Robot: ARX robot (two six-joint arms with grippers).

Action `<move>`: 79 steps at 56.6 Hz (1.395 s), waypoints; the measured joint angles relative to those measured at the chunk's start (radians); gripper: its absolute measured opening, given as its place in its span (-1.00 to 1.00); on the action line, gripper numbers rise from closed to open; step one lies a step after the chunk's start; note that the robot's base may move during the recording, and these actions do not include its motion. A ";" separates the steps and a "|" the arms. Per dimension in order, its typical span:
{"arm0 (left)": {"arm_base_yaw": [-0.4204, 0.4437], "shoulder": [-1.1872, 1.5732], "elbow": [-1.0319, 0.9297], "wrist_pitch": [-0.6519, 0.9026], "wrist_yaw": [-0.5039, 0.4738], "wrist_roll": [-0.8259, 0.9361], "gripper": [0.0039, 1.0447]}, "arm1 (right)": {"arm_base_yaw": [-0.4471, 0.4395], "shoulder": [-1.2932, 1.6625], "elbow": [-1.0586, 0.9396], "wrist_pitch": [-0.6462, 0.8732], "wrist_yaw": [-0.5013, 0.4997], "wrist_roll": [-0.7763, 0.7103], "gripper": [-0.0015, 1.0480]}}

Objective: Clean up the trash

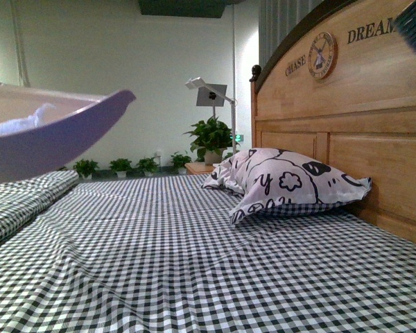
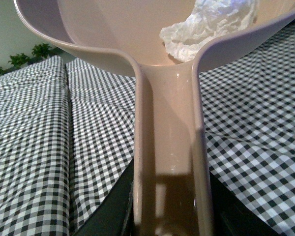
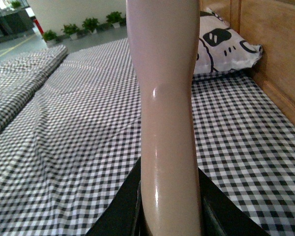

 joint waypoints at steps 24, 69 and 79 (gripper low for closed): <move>0.070 -0.248 -0.035 -0.110 0.074 -0.116 -0.50 | 0.014 -0.260 -0.085 -0.036 0.068 0.076 -0.62; 0.143 -0.391 -0.093 -0.184 0.172 -0.221 -0.50 | 0.106 -0.359 -0.129 -0.121 0.227 0.044 -0.62; 0.143 -0.391 -0.093 -0.184 0.172 -0.223 -0.50 | 0.106 -0.359 -0.129 -0.121 0.228 0.044 -0.62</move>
